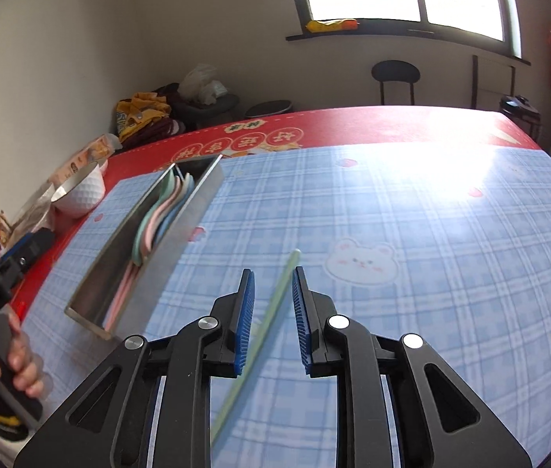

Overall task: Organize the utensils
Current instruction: 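Open both tools and move them to the green and blue sticks, then grasp and lift the green stick with the left tool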

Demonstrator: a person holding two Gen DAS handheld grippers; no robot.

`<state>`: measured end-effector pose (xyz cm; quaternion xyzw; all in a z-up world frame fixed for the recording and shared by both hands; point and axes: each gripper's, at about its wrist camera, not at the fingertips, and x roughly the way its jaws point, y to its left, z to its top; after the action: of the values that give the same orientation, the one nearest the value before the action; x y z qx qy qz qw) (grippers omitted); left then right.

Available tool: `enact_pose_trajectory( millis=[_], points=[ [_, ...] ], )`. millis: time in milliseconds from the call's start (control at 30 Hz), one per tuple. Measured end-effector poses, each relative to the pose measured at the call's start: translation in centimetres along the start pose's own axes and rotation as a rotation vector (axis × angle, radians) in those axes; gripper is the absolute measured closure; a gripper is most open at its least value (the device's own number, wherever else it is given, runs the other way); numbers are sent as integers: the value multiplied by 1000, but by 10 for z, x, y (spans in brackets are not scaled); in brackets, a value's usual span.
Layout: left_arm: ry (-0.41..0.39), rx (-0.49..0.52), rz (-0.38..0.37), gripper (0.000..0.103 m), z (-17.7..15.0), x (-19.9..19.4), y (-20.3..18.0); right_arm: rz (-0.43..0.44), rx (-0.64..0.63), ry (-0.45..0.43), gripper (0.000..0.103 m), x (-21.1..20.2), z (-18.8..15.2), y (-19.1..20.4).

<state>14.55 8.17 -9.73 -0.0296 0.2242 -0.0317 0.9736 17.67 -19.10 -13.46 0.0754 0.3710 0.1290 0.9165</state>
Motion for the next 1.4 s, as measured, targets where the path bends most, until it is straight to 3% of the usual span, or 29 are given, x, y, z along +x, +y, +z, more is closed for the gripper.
enact_pose_trajectory(
  millis=[100, 267, 333, 400, 433, 500, 567, 733, 967, 1400],
  points=[
    [16, 67, -39, 6, -2, -8, -33, -37, 37, -29, 61, -9, -5, -22],
    [83, 121, -110, 8, -7, -2, -75, -59, 70, -64, 58, -18, -9, -47],
    [121, 132, -133, 21, -9, 4, -88, -67, 67, -74, 58, -18, -9, -54],
    [175, 134, -165, 46, -12, 15, -99, -64, 74, -82, 58, -17, -11, -59],
    [201, 129, -181, 52, -13, 20, -104, -58, 81, -85, 58, -17, -12, -63],
    [259, 117, -217, 80, -17, 32, -113, -42, 100, -85, 58, -15, -15, -70],
    [316, 113, -240, 87, -20, 45, -121, -19, 116, -82, 58, -13, -18, -75],
    [389, 163, -228, 90, -28, 67, -144, 60, 150, -94, 58, -14, -20, -83],
    [494, 157, -227, 91, -39, 95, -149, 144, 199, -104, 58, -15, -23, -92],
    [504, 267, -168, 91, -48, 103, -161, 205, 228, -108, 58, -17, -26, -100]
  ],
)
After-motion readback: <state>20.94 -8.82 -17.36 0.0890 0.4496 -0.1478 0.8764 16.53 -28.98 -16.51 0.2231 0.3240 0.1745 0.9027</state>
